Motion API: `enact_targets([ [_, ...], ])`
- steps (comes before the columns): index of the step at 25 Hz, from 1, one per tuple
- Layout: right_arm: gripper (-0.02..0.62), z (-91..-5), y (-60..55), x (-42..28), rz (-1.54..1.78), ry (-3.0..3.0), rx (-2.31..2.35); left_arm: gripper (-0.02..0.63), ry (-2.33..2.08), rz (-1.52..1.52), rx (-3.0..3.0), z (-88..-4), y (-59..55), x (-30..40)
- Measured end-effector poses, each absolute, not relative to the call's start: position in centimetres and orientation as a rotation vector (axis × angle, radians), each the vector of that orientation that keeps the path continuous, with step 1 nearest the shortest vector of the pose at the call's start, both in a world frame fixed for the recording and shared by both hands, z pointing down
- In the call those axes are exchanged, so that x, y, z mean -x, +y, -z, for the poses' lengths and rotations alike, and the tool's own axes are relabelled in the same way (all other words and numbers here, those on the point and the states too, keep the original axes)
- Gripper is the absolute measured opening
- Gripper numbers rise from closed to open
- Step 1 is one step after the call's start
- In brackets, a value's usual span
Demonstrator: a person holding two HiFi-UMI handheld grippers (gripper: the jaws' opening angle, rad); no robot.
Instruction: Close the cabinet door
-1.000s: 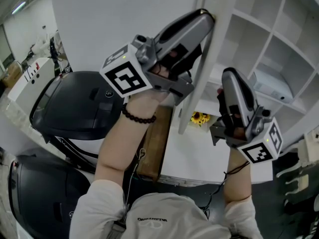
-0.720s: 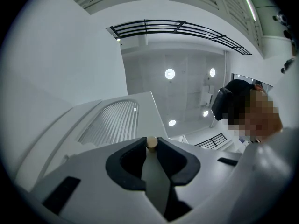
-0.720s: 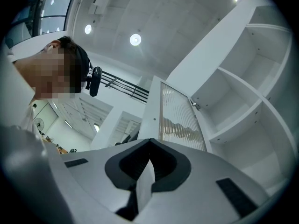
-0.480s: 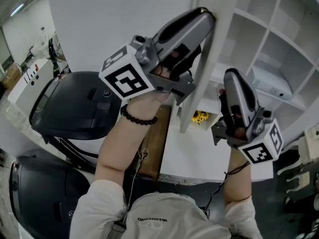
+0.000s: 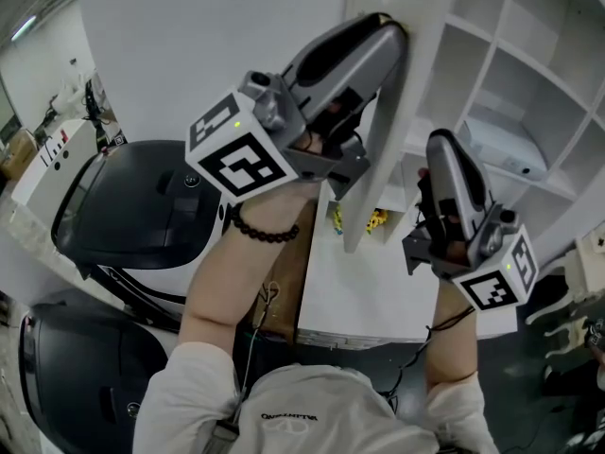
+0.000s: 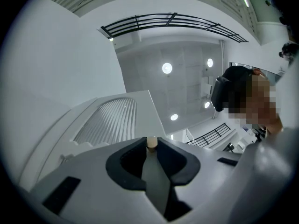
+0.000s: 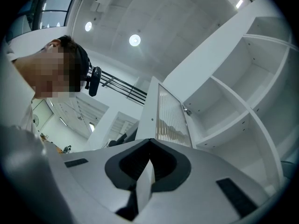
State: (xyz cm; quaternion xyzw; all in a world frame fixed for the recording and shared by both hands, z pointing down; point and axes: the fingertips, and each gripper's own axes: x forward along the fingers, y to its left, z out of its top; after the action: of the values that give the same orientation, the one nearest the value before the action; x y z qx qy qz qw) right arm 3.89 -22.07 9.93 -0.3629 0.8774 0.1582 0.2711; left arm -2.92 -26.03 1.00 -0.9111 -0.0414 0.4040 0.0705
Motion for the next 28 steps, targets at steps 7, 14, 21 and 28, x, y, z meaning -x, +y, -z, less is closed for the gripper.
enact_targets([
  [7,0.011,-9.5,-21.3,-7.7,-0.43,2.353,1.02,0.071,-0.05,-1.187,2.716,-0.7,-24.8,-0.5],
  [14,0.011,-9.3,-20.9,-10.2,-0.457,2.35,1.063,0.071,0.006,-1.165,2.695,-0.8,-24.5,-2.7],
  [21,0.011,-8.8,-21.0,-14.6,-0.465,2.338,1.114,0.071,0.053,-1.119,2.682,-0.2,-24.8,-7.2],
  [28,0.011,-10.1,-21.3,-16.7,-0.429,2.309,1.154,0.071,0.162,-1.048,2.631,-0.6,-25.0,-9.7],
])
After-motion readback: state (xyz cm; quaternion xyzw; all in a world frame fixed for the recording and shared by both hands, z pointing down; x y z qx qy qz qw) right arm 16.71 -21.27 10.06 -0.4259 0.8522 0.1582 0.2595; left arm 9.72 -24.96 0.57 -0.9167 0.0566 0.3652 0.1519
